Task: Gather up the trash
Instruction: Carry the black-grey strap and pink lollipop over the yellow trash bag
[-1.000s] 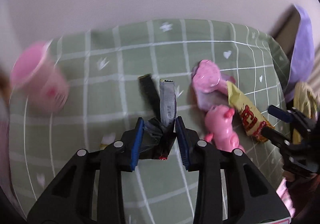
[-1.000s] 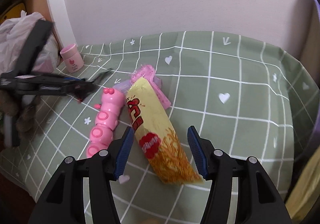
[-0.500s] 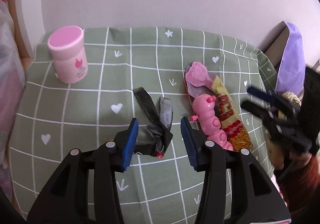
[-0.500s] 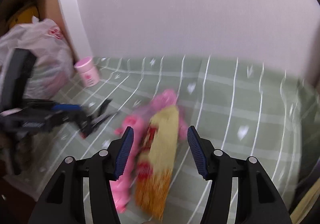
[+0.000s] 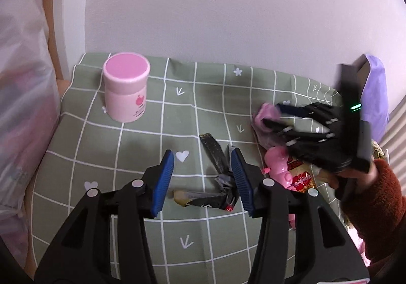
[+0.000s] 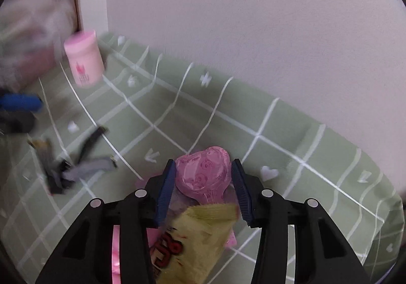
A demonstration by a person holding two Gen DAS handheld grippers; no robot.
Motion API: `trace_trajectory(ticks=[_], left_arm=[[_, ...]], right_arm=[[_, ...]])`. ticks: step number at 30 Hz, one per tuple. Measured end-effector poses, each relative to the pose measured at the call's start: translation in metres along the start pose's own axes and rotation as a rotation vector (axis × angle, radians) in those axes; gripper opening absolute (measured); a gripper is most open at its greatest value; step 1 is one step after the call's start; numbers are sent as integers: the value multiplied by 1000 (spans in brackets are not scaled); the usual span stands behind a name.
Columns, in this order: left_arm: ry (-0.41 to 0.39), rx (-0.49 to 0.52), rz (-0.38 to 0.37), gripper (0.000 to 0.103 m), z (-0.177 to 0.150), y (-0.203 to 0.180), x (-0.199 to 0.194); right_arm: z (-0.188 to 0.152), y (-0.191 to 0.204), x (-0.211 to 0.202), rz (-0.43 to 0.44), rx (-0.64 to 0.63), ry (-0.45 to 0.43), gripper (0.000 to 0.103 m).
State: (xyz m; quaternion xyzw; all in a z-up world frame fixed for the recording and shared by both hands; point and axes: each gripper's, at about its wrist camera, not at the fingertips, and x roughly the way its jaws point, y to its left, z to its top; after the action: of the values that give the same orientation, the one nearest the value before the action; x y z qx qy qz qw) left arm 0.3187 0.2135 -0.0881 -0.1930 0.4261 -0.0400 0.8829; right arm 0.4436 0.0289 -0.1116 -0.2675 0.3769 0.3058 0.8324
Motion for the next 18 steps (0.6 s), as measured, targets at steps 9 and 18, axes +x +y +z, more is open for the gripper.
trace_trajectory(ticks=[9,18], left_arm=[[60,70,-79,46,-13,-21,12],[160,196,-153,48,-39,-63,18]], right_arm=[[-57,-47,-121,-25,368,-238,43],[-154,-45,-158,-50,522,-195,43]])
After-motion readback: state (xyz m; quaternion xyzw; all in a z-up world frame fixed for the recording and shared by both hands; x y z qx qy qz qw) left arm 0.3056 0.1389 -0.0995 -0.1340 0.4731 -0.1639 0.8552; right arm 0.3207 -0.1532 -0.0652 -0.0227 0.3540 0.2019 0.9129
